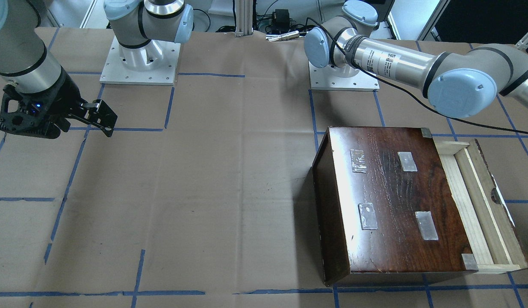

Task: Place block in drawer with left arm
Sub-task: 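Lower the left gripper and grasp the yellow cube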

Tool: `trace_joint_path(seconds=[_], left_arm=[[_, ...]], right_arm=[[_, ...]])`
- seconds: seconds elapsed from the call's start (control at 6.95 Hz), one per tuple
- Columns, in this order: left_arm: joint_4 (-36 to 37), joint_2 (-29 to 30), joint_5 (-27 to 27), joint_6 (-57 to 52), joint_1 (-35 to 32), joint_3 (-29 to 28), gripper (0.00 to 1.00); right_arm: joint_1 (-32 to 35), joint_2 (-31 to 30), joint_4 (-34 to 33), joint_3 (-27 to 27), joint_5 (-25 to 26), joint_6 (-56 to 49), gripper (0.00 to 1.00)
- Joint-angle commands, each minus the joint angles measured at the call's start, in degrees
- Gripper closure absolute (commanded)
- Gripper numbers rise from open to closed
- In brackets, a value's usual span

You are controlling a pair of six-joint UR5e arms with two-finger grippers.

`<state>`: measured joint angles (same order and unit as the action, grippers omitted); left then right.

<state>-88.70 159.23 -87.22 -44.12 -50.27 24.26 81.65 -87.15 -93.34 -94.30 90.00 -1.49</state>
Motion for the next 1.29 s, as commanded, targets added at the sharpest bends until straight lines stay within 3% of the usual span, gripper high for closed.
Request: trace_joint_path(seconds=[0.0, 0.58, 0.86, 1.01, 1.15], left_arm=[[-1.1, -2.8, -1.0, 0.0, 0.3, 0.1, 0.68], [-13.7, -14.1, -1.3, 0.4, 1.6, 1.5, 0.68], [-22.0, -18.0, -1.3, 3.1, 1.3, 3.2, 0.75], [-22.6, -20.8, -1.2, 4.7, 1.0, 7.0, 0.77], [-21.6, -25.1, -0.8, 5.4, 0.8, 14.6, 0.80]], right_arm=[[0.0, 0.0, 0.0, 0.0, 0.0, 0.1, 0.00], [0.0, 0.0, 0.0, 0.0, 0.0, 0.1, 0.00], [0.0, 0.0, 0.0, 0.0, 0.0, 0.0, 0.00], [0.0, 0.0, 0.0, 0.0, 0.0, 0.0, 0.00], [0.0, 0.0, 0.0, 0.1, 0.0, 0.0, 0.00]])
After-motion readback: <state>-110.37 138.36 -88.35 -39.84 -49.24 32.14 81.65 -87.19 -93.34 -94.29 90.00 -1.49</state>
